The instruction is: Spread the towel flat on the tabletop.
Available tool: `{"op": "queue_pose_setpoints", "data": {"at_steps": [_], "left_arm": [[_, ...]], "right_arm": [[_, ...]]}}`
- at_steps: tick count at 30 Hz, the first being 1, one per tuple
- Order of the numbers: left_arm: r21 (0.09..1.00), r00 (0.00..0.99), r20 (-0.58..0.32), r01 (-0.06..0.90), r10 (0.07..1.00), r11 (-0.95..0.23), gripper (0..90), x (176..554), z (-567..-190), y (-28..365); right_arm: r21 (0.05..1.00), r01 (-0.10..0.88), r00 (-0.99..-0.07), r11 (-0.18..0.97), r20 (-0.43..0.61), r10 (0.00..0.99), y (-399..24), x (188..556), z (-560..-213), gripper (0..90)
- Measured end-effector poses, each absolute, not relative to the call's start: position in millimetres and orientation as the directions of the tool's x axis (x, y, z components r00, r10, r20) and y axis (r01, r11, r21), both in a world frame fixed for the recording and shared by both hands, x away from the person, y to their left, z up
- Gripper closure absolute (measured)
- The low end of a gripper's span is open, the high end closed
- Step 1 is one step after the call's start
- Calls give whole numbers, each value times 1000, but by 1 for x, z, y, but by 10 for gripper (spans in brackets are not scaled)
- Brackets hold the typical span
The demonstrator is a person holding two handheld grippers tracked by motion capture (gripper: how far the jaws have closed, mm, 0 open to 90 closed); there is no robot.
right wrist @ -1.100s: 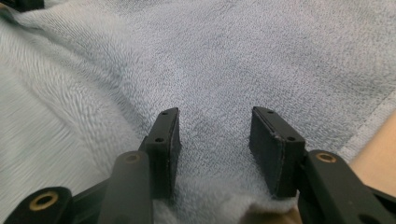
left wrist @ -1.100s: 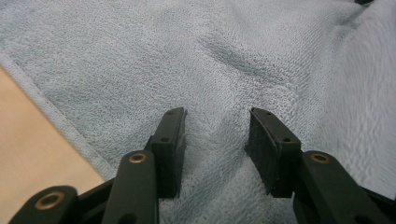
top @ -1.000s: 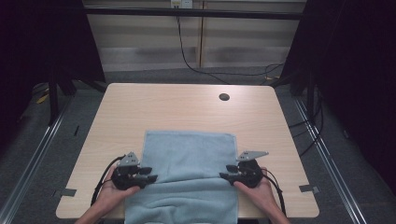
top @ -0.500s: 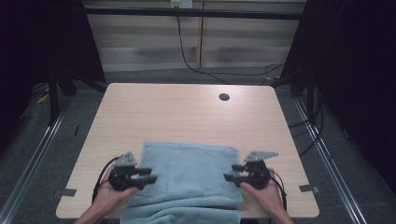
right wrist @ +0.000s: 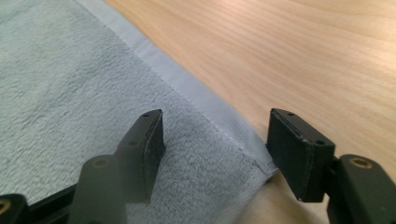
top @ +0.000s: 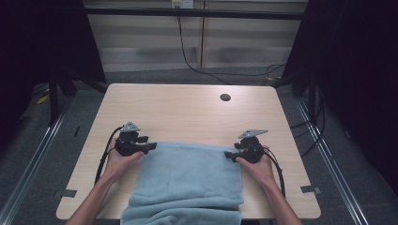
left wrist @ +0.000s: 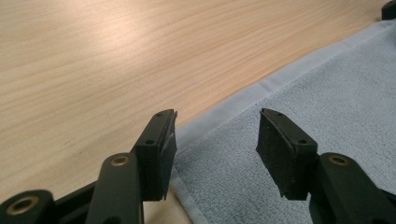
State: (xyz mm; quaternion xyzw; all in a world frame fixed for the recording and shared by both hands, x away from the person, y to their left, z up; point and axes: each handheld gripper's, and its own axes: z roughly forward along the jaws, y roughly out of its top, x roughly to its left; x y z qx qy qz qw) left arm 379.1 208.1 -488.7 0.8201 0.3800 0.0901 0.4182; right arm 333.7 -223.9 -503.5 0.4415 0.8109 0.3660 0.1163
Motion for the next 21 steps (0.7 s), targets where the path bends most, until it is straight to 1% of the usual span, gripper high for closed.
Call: {"op": "queue_pose_setpoints", "data": {"at_steps": [3, 5, 8, 12, 13, 14, 16, 17, 20, 21], "left_arm": [[749, 712, -145, 533, 687, -394, 456, 378, -492, 207], [742, 716, -145, 535, 682, -404, 451, 378, -493, 207], [738, 715, -149, 541, 683, -405, 440, 379, -496, 206], [737, 716, -146, 539, 682, -408, 417, 380, -498, 205], [738, 715, -146, 539, 683, -406, 405, 380, -498, 205], [739, 723, -143, 533, 676, -413, 392, 380, -498, 205], [733, 733, -137, 527, 666, -429, 374, 379, -500, 202], [726, 737, -135, 529, 663, -440, 361, 379, -502, 200], [722, 752, -111, 510, 650, -467, 322, 376, -503, 196], [721, 754, -112, 510, 647, -469, 321, 375, -503, 196]], "right_arm": [[696, 620, -591, 363, 109, 799, -222, 330, -503, 366], [698, 623, -594, 353, 128, 795, -223, 326, -501, 371], [722, 594, -600, 354, 105, 793, -224, 321, -497, 383], [697, 620, -615, 361, 144, 776, -223, 320, -504, 356], [707, 600, -621, 374, 116, 775, -221, 318, -505, 349], [706, 596, -627, 384, 110, 772, -219, 317, -505, 344], [703, 584, -635, 407, 82, 768, -214, 315, -505, 354], [700, 575, -636, 424, 58, 769, -212, 314, -505, 379], [706, 572, -641, 418, 65, 765, -211, 313, -504, 558], [711, 564, -651, 420, 70, 756, -211, 313, -504, 639]]}}
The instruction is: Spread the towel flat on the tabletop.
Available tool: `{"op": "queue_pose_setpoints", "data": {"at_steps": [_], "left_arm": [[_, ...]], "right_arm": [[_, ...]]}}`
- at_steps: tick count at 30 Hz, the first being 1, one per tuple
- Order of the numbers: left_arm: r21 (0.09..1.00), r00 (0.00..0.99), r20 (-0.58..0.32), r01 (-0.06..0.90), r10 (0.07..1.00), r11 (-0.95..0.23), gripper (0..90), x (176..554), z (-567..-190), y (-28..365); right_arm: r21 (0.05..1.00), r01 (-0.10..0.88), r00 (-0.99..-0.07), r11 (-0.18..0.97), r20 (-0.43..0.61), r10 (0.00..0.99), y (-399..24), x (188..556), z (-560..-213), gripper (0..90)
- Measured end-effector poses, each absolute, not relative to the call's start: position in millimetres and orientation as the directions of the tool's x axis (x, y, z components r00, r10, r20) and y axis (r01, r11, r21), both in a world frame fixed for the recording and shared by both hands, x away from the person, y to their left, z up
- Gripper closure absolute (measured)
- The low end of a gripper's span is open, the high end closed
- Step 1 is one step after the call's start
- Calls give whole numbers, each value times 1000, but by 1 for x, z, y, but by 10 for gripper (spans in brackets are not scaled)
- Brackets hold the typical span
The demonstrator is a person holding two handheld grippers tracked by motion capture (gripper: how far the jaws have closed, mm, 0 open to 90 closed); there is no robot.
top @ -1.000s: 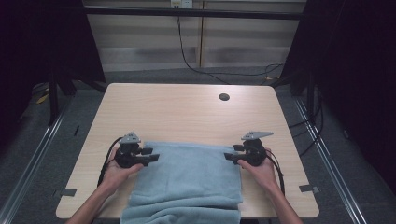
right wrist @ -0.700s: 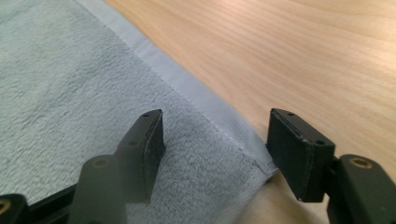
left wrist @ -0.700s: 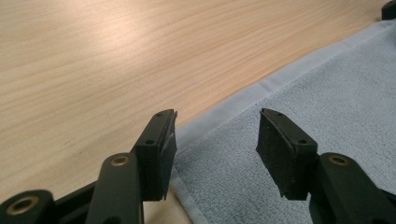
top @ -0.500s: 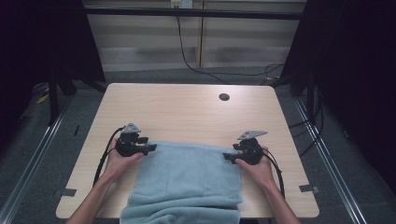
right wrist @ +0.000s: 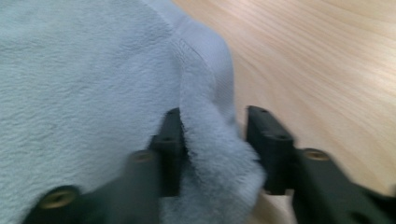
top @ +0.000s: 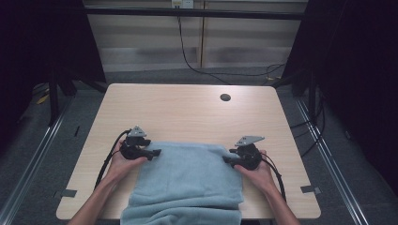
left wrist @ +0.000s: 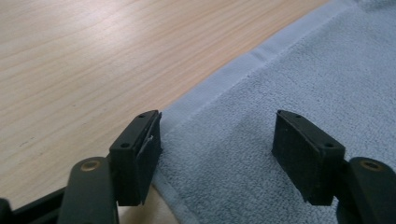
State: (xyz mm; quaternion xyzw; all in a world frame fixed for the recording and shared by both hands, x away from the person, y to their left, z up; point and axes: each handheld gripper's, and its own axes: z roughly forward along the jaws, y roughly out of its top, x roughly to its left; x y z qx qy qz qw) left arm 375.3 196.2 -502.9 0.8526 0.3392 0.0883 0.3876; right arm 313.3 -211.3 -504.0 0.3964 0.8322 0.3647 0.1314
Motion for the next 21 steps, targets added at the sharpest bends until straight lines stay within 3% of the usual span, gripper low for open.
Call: {"op": "queue_pose_setpoints", "data": {"at_steps": [2, 4, 8, 10, 12, 15, 17, 21], "left_arm": [[721, 767, -101, 496, 634, -485, 304, 373, -504, 196], [729, 769, -93, 485, 632, -483, 294, 369, -506, 196], [729, 804, -57, 438, 592, -525, 307, 360, -506, 191], [731, 818, -36, 413, 574, -543, 365, 353, -505, 187], [730, 826, -49, 413, 561, -545, 478, 350, -504, 183], [732, 826, -86, 431, 557, -527, 720, 349, -503, 183], [734, 812, -148, 473, 564, -488, 796, 353, -504, 186], [760, 779, -221, 515, 587, -397, 824, 363, -497, 196]], "right_arm": [[712, 566, -658, 415, 87, 748, -209, 313, -504, 750], [715, 574, -657, 398, 112, 746, -208, 312, -505, 801], [716, 585, -652, 381, 136, 746, -210, 313, -505, 821], [718, 589, -649, 370, 147, 747, -210, 314, -506, 822], [716, 593, -646, 368, 150, 748, -210, 314, -506, 822], [715, 607, -639, 346, 180, 748, -210, 315, -507, 823], [713, 616, -636, 336, 198, 746, -212, 317, -507, 827], [725, 626, -625, 287, 247, 741, -218, 321, -501, 831]]}}
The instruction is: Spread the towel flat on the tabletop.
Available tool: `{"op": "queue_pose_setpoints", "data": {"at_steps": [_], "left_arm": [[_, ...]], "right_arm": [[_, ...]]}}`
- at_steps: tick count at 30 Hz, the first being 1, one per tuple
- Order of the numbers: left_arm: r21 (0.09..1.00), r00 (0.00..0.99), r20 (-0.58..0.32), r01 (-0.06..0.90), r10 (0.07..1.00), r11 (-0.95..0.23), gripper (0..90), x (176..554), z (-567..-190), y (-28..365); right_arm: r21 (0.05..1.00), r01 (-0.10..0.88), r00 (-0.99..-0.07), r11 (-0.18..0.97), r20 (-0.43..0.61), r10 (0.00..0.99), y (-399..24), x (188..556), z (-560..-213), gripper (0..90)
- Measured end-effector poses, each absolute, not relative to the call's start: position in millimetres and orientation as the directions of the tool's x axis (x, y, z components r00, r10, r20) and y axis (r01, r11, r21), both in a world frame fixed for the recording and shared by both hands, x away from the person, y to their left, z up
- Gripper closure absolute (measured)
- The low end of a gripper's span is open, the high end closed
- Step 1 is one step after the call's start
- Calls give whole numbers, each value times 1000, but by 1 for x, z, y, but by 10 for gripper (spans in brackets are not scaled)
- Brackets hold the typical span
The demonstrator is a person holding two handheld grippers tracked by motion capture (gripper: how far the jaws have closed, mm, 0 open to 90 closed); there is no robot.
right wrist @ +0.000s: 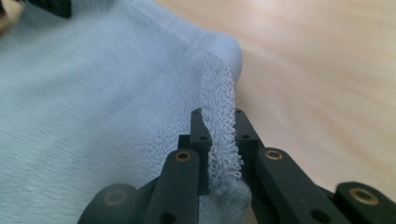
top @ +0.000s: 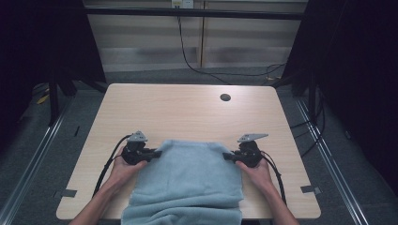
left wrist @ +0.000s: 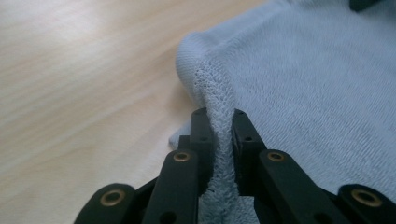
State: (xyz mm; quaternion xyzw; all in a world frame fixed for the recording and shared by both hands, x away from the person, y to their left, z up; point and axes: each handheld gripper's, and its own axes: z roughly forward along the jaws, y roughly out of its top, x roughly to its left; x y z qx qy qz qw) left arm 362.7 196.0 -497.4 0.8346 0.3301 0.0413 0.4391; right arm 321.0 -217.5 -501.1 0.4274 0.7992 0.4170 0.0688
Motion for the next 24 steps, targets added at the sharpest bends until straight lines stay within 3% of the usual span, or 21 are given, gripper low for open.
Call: {"op": "queue_pose_setpoints", "data": {"at_steps": [2, 6, 15, 24], "left_arm": [[783, 768, -254, 520, 588, -341, 826, 367, -486, 201], [831, 767, -233, 477, 597, -288, 828, 372, -456, 205], [925, 766, -158, 336, 623, -178, 829, 390, -357, 212], [950, 732, -168, 300, 660, -91, 831, 423, -303, 209]], "right_arm": [[749, 618, -620, 241, 276, 735, -221, 325, -490, 833], [808, 564, -628, 172, 284, 725, -223, 335, -462, 834], [904, 409, -653, 129, 190, 733, -222, 362, -355, 838], [930, 346, -628, 122, 133, 767, -224, 398, -287, 840]]}}
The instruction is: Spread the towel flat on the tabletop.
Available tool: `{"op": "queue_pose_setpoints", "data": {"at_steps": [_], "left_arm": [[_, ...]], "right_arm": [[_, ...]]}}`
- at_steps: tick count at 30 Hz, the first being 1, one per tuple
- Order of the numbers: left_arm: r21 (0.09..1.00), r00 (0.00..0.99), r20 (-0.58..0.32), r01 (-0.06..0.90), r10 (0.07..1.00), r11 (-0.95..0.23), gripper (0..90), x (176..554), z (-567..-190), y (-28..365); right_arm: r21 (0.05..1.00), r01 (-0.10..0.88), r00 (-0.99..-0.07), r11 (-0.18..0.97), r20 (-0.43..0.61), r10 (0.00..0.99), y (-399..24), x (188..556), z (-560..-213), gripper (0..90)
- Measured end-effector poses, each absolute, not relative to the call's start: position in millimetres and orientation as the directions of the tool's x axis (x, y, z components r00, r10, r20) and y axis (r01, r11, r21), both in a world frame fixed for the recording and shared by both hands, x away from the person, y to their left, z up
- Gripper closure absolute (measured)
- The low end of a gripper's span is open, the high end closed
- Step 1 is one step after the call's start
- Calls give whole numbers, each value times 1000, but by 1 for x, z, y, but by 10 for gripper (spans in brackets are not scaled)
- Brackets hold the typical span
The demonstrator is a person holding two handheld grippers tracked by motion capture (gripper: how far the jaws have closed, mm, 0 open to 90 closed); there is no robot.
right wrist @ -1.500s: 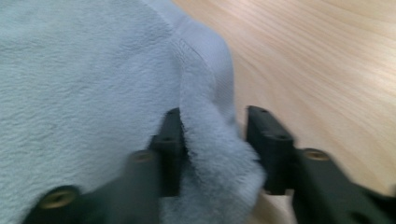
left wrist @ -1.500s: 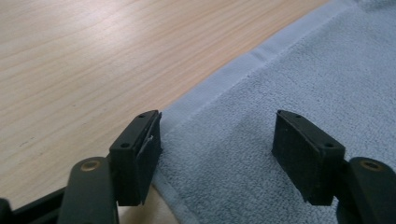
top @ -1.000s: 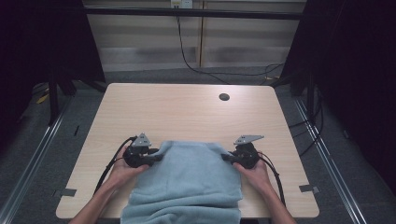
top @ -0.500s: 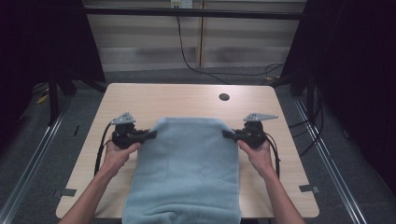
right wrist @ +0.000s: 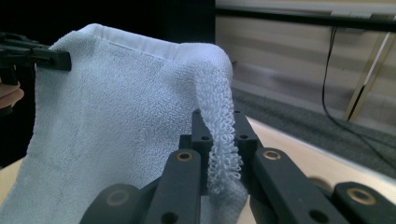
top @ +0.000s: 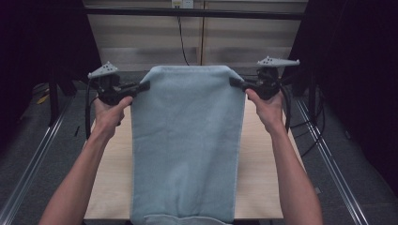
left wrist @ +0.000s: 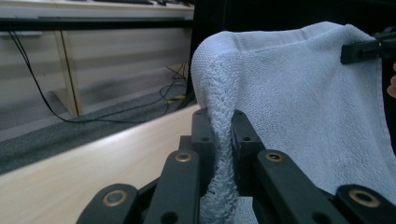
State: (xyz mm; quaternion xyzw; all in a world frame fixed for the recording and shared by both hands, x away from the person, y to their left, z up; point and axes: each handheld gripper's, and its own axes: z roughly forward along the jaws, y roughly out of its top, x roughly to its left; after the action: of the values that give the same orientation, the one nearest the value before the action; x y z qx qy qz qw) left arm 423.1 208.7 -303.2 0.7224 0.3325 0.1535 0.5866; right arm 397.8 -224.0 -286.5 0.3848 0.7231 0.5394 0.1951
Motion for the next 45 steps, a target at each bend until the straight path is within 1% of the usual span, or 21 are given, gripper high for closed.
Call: {"op": "queue_pose_setpoints", "data": {"at_steps": [1, 4, 6, 8, 11, 14, 16, 19, 22, 23, 25, 28, 31, 33, 34, 36, 38, 40, 41, 43, 45], "left_arm": [[952, 731, -172, 295, 661, -79, 831, 425, -298, 209], [957, 729, -140, 273, 670, -98, 830, 426, -289, 207], [958, 737, -141, 270, 661, -96, 830, 423, -290, 209], [955, 740, -142, 277, 657, -106, 830, 414, -297, 210], [950, 763, -113, 270, 636, -155, 830, 397, -311, 210], [947, 779, -121, 275, 615, -163, 830, 378, -324, 213], [946, 800, -145, 284, 583, -154, 830, 363, -332, 216], [939, 820, -133, 284, 557, -194, 830, 336, -350, 219], [923, 826, -157, 318, 541, -217, 830, 317, -367, 223], [913, 835, -179, 338, 521, -227, 829, 308, -376, 225], [901, 836, -178, 351, 518, -256, 829, 292, -389, 229], [873, 836, -222, 400, 501, -280, 828, 272, -412, 234], [832, 831, -270, 456, 486, -317, 828, 261, -438, 233], [794, 823, -298, 494, 483, -353, 827, 255, -458, 229], [773, 825, -297, 504, 482, -387, 826, 253, -466, 227], [751, 837, -287, 499, 466, -433, 824, 248, -474, 225], [727, 826, -298, 521, 479, -446, 824, 247, -484, 223], [694, 818, -315, 544, 481, -471, 822, 249, -498, 223], [693, 817, -321, 548, 480, -468, 820, 252, -497, 223], [699, 815, -295, 540, 498, -469, 819, 260, -497, 221], [700, 803, -306, 553, 511, -451, 816, 274, -499, 220]], "right_arm": [[934, 336, -627, 121, 125, 769, -224, 400, -280, 840], [942, 310, -622, 126, 101, 777, -222, 404, -264, 840], [943, 309, -621, 121, 104, 777, -221, 403, -263, 840], [942, 314, -628, 115, 115, 769, -221, 399, -270, 840], [936, 332, -644, 118, 134, 753, -224, 385, -288, 840], [931, 347, -667, 117, 157, 728, -227, 365, -305, 840], [931, 350, -688, 102, 182, 703, -229, 348, -315, 840], [919, 375, -705, 120, 199, 681, -230, 321, -331, 839], [897, 419, -721, 140, 235, 652, -230, 293, -356, 839], [889, 433, -721, 146, 244, 648, -230, 287, -363, 839], [869, 472, -723, 146, 287, 629, -229, 268, -383, 839], [840, 514, -731, 171, 325, 600, -225, 241, -409, 839], [794, 568, -719, 216, 351, 599, -218, 227, -434, 839], [753, 606, -712, 257, 368, 599, -214, 220, -453, 839], [737, 622, -706, 265, 382, 596, -213, 217, -463, 839], [699, 655, -693, 289, 402, 599, -211, 212, -478, 839], [662, 683, -676, 308, 412, 612, -209, 210, -489, 839], [629, 690, -672, 357, 375, 639, -205, 211, -499, 840], [635, 688, -676, 352, 384, 629, -204, 213, -500, 840], [636, 676, -683, 373, 350, 641, -201, 221, -499, 843], [640, 681, -667, 356, 343, 661, -201, 231, -500, 845]]}}
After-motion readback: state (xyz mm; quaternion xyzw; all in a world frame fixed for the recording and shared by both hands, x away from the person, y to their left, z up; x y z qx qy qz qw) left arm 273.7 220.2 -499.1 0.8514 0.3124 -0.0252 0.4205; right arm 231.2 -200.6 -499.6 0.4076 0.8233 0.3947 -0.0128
